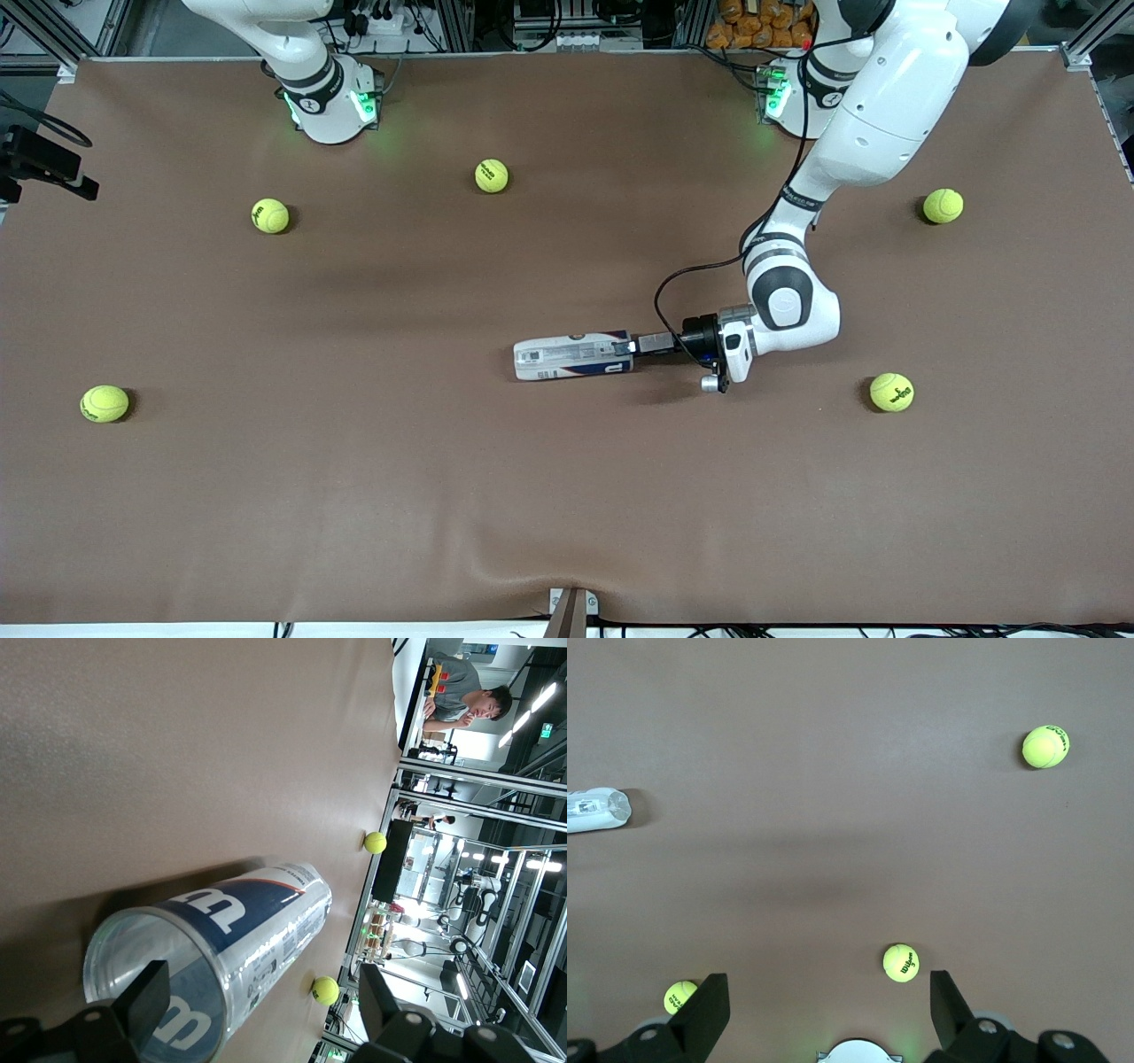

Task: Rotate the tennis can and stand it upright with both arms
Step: 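Close the left gripper around the can's open end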

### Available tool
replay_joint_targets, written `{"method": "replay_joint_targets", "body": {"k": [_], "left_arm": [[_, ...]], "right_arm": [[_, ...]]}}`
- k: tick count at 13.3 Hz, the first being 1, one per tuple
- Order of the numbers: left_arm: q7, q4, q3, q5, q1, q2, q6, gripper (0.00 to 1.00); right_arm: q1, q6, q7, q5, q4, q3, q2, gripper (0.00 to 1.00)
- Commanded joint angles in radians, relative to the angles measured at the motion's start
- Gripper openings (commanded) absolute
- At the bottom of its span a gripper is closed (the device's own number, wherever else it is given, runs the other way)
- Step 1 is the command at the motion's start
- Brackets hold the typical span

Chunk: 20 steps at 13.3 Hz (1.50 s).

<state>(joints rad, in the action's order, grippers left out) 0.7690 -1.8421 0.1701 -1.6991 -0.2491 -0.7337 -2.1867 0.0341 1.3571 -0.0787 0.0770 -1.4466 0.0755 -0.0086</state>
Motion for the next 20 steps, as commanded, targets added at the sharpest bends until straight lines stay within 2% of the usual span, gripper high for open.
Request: {"method": "replay_joint_targets", "body": {"k": [1,3,5,6,10,13,17,20], "left_arm": [[0.024,0.020,0.003,-0.022,-0.002,-0.013,0.004,0.33],[0.027,0.015,0.003,-0.022,-0.001,-0.015,0.005,0.28],[0.029,0.015,0.003,-0.019,-0.001,-0.020,0.005,0.06],[0.042,0.015,0.003,-0.017,0.001,-0.020,0.021,0.00],[0.076,0.024,0.000,-0.004,0.022,-0.006,0.086,0.00],[-0.073,0.070,-0.004,0.087,0.016,0.022,0.111,0.00],[-0.434,0.138,-0.009,0.332,0.004,0.105,0.104,0.00],[-0.578,0.172,-0.011,0.491,-0.004,0.138,0.096,0.00]], "right_arm": [[0.013,0.019,-0.003,-0.008,-0.006,-0.014,0.013,1.00],[0.006,0.031,-0.004,-0.028,-0.006,-0.017,0.025,1.00],[-0.025,0.046,-0.004,-0.066,-0.008,-0.017,0.025,1.00],[-0.025,0.048,-0.004,-0.068,-0.006,-0.017,0.025,1.00],[-0.016,0.034,0.011,-0.072,-0.001,-0.011,0.025,1.00],[0.019,0.034,0.016,-0.071,-0.001,-0.011,0.025,1.00],[0.032,0.034,0.016,-0.071,-0.003,-0.011,0.027,1.00],[0.032,0.034,0.016,-0.069,-0.003,-0.013,0.027,1.00]]}}
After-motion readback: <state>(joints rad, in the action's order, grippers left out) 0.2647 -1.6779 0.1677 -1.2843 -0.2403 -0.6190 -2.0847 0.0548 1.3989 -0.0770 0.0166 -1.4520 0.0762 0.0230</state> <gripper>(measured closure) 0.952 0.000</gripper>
